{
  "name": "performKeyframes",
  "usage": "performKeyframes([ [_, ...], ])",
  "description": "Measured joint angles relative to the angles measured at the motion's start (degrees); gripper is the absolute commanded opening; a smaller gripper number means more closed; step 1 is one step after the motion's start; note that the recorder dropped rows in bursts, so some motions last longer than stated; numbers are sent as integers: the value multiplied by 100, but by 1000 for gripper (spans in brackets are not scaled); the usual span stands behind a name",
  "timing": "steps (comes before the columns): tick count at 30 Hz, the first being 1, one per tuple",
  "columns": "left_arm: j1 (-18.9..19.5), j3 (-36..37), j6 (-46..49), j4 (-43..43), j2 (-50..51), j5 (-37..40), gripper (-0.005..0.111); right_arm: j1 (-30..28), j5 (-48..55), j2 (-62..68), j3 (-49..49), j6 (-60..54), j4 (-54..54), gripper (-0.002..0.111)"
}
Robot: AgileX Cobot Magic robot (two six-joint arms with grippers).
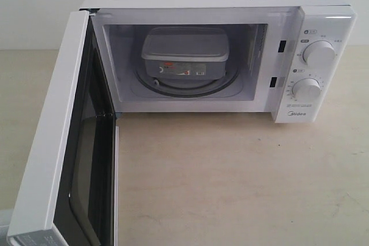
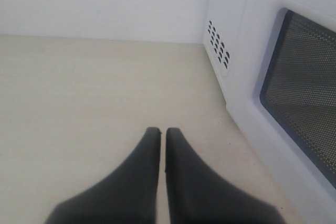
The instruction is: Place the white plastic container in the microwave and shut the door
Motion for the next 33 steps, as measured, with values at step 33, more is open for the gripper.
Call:
performKeyframes([
  [33, 0, -5054, -993, -319, 829, 2365, 4, 0, 0, 0, 0, 0, 0, 0],
])
